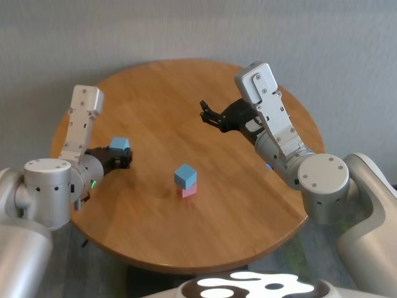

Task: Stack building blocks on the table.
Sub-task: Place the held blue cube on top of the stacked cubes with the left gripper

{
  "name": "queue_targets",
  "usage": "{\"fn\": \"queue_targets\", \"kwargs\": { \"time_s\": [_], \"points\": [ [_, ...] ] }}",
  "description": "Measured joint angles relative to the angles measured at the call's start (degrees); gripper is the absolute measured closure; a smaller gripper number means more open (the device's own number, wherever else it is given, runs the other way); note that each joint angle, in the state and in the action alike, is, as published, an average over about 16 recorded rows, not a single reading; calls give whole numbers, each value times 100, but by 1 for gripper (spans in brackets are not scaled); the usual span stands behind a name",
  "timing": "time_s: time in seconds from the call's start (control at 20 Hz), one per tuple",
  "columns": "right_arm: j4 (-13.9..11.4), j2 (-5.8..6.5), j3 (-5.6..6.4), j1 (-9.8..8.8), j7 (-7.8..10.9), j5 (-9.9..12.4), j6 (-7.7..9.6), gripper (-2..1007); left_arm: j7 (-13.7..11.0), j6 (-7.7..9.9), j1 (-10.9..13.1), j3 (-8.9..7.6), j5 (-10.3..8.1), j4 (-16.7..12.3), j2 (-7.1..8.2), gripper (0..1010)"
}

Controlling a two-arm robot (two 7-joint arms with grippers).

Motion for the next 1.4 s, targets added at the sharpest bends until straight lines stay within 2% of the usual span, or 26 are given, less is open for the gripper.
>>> {"fn": "queue_targets", "kwargs": {
  "time_s": [0.25, 0.6, 0.8, 1.05, 1.4],
  "points": [
    [0, 0, 0, 0, 0, 0, 0, 0, -174, 146, 121, 192, 219, -412, 167, 609],
    [0, 0, 0, 0, 0, 0, 0, 0, -591, 170, 322, 341, 388, -982, 506, 609],
    [0, 0, 0, 0, 0, 0, 0, 0, -942, 94, 434, 307, 296, -1218, 702, 609],
    [0, 0, 0, 0, 0, 0, 0, 0, -1433, -90, 513, 295, 80, -1386, 910, 609],
    [0, 0, 0, 0, 0, 0, 0, 0, -1996, -150, 405, 506, -175, -1414, 1129, 609]
  ]
}}
